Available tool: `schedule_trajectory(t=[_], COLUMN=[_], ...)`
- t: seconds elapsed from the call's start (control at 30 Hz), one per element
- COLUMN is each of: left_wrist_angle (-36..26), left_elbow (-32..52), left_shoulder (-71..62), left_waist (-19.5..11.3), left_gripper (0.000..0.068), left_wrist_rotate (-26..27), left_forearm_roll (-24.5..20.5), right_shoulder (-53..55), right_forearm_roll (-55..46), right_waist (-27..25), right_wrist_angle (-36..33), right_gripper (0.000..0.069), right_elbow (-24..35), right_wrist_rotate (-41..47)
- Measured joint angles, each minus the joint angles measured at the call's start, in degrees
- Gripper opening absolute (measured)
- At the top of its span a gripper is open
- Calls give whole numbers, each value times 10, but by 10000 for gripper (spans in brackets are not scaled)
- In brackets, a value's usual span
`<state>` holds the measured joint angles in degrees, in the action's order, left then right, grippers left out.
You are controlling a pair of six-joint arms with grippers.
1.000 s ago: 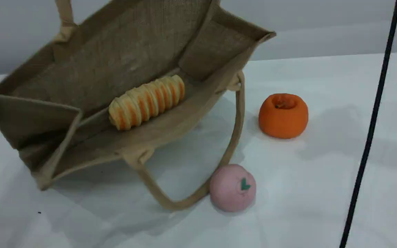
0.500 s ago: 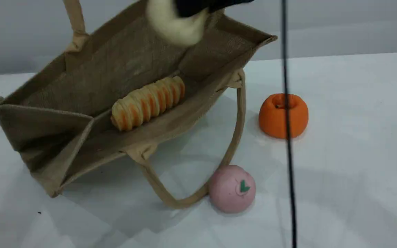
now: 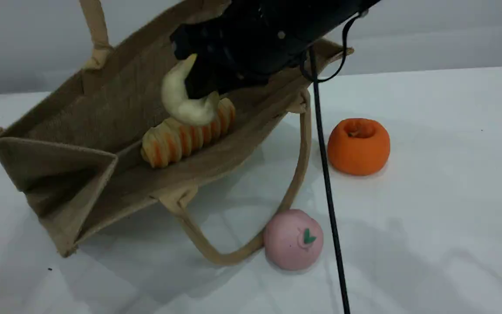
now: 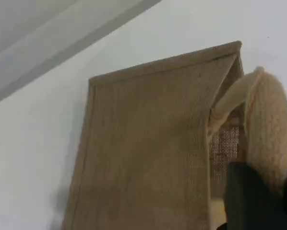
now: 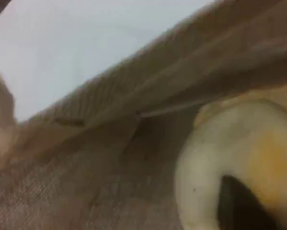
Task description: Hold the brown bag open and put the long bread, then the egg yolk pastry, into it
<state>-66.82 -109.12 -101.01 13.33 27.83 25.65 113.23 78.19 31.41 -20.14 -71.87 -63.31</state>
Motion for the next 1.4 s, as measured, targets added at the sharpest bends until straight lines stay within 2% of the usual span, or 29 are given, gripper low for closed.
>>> schedule_trajectory(t=[0.2, 0.27, 0.33, 0.47, 0.57, 0.63, 0.73, 0.8, 1.13, 1.3, 1.4], left_wrist_angle=[4, 12, 17, 17, 20, 22, 17, 9, 0, -19, -20], left_elbow=[0, 0, 0, -1, -1, -1, -2, -2, -2, 0, 3], left_shoulder=[0, 0, 0, 0, 4, 10, 23, 31, 31, 21, 22], left_waist=[0, -1, -1, -8, -39, -63, -97, -110, -109, -107, -98], left_gripper=[83, 83, 83, 83, 83, 83, 83, 83, 83, 83, 83], left_wrist_rotate=[8, 8, 14, 18, 16, 16, 37, 49, 63, 62, 63], left_forearm_roll=[-1, -2, -2, 1, 10, 33, 79, 82, 94, 132, 137], right_shoulder=[-2, -5, -15, -51, -86, -109, -126, -125, -124, -124, -124], right_forearm_roll=[57, 55, 54, 38, 19, 5, 7, 7, 7, 7, 7], right_waist=[0, 0, 0, -4, -9, -17, -26, -28, -29, -29, -29], right_wrist_angle=[-6, -11, -13, -14, -2, -6, 3, 6, 6, 8, 8], right_gripper=[444, 503, 531, 542, 542, 542, 542, 542, 539, 522, 518], right_elbow=[0, 0, 0, 0, 0, 0, 0, 0, 0, 0, 0], right_wrist_rotate=[-48, -48, -48, -48, -45, -43, -43, -43, -43, -42, -42])
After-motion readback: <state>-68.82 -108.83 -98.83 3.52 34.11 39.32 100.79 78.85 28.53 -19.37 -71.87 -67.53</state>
